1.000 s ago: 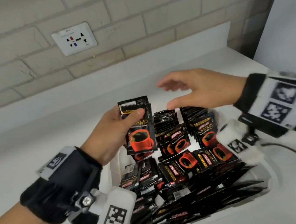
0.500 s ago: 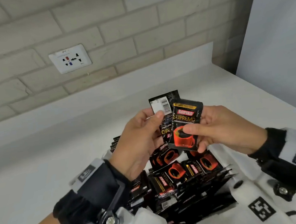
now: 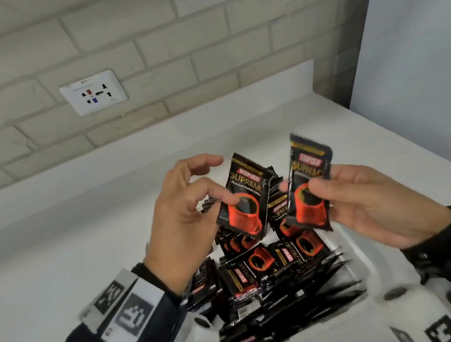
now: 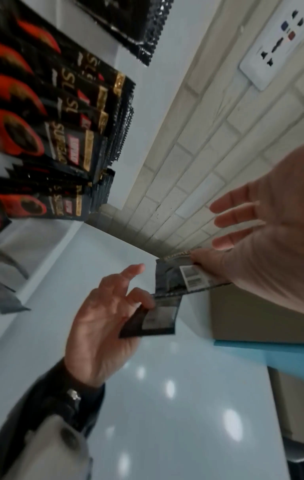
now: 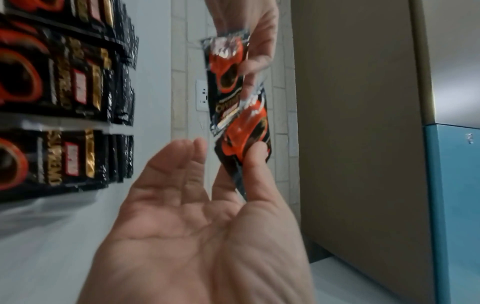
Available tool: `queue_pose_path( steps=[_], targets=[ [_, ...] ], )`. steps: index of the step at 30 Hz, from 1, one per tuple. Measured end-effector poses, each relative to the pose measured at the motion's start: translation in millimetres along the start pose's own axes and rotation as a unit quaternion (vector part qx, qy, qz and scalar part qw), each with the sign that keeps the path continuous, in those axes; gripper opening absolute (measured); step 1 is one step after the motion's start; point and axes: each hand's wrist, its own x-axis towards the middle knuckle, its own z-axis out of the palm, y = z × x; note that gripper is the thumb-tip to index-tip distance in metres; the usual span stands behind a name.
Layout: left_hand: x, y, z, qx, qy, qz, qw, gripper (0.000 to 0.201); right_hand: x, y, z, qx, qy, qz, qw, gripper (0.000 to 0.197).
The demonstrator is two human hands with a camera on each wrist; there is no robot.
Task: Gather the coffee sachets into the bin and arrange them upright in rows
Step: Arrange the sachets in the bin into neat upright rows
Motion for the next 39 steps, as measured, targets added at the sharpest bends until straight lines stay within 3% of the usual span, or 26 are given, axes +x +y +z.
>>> queue_pose_path(
  steps=[5, 8, 9, 11, 13, 14, 16, 18, 21, 25, 29, 32, 35, 39],
  targets=[
    [-2.4, -0.3, 7.8, 0.086, -0.004, 0.093, 0.992, 0.015, 8.5, 14.6, 20.4, 0.062, -0.029, 0.059, 0.996, 0.07],
    [-3.8, 3.7, 16.2, 0.068, 0.0, 0.1, 0.993, 0.02, 15.3, 16.2, 32.4, 0.09, 0.003, 0.045, 0.995, 0.06],
    [-3.7, 6.3, 18.3, 0.033, 0.008, 0.081, 0.996, 0.022, 17.0, 14.6, 34.9, 0.088, 0.021, 0.037, 0.995, 0.055],
    [-0.9, 13.3, 18.1, -0.07, 0.03, -0.025, 0.997, 0.027, 20.3, 7.9, 35.6, 0.073, 0.063, 0.018, 0.995, 0.043],
    [6.8, 23.7, 14.9, -0.182, 0.041, -0.15, 0.971, 0.033, 23.4, -3.4, 34.0, 0.04, 0.102, -0.018, 0.994, 0.036],
    [11.1, 26.5, 12.9, -0.218, 0.029, -0.18, 0.959, 0.032, 24.6, -8.6, 33.3, 0.006, 0.117, -0.042, 0.992, 0.035],
    [19.1, 33.3, 11.0, -0.225, -0.021, -0.205, 0.952, 0.045, 27.2, -15.6, 33.9, -0.093, 0.134, -0.087, 0.983, 0.034],
    [24.3, 38.3, 13.6, -0.184, -0.056, -0.19, 0.963, 0.057, 29.7, -18.1, 37.4, -0.164, 0.127, -0.119, 0.971, 0.036],
    [31.3, 40.4, 15.2, -0.115, -0.045, -0.165, 0.979, 0.035, 32.3, -22.4, 35.8, -0.215, 0.116, -0.143, 0.959, 0.046],
    [36.1, 30.0, 12.0, -0.066, -0.059, -0.123, 0.988, 0.034, 30.3, -41.9, 24.7, -0.402, 0.093, -0.189, 0.891, 0.067],
    [30.4, 25.8, 10.0, -0.021, -0.096, -0.096, 0.991, 0.033, 33.8, -56.9, 28.6, -0.545, 0.013, -0.207, 0.812, 0.041],
    [25.5, 21.2, 9.9, -0.024, -0.101, -0.12, 0.987, 0.033, 40.8, -57.1, 29.9, -0.604, -0.001, -0.206, 0.77, 0.035],
    [21.8, 15.9, 1.0, -0.031, -0.133, -0.172, 0.976, 0.04, 45.8, -54.2, 27.3, -0.643, -0.031, -0.175, 0.745, 0.022],
    [20.0, 0.1, -35.8, 0.021, -0.097, -0.219, 0.971, 0.043, 52.0, -48.5, 29.0, -0.656, -0.07, -0.112, 0.744, 0.019]
  ],
)
